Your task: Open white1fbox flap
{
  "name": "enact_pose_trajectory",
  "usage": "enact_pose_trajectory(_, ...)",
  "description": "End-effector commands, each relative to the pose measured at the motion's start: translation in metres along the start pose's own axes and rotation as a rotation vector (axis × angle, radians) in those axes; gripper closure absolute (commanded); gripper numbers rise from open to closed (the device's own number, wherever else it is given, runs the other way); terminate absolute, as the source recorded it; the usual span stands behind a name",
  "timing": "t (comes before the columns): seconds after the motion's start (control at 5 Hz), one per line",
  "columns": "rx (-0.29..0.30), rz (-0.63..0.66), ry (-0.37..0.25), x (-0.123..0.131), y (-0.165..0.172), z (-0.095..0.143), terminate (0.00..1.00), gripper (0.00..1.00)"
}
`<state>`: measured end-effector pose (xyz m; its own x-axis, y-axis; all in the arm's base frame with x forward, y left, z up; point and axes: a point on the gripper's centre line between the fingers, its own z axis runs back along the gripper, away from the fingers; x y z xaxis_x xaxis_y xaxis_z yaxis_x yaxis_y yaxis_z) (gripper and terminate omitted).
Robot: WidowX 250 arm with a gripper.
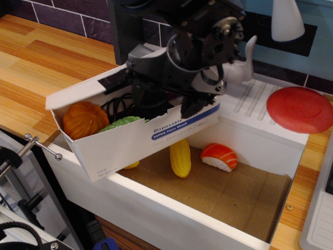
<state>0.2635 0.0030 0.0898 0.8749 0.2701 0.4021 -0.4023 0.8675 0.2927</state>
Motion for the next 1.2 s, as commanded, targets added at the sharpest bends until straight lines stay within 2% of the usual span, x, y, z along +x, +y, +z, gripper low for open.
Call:
enact_pose_trajectory(0.0, 0.062, -0.015, -0.141, 0.052, 0.031, 0.015, 0.00, 0.00)
enact_pose_trajectory(0.2, 0.099, -0.029, -0.195, 0.074, 0.046, 0.008, 0.00, 0.00)
enact_pose_trajectory(0.6, 0.127, -0.045, -0.286, 0.115, 0.060, -0.016, 0.00, 0.00)
enact_pose_trajectory(0.8, 0.089, -0.062, -0.294, 0.132, 0.060, -0.034, 0.00, 0.00)
enact_pose_trajectory(1.0, 0.048, -0.075, -0.256, 0.145, 0.059, -0.048, 0.00, 0.00)
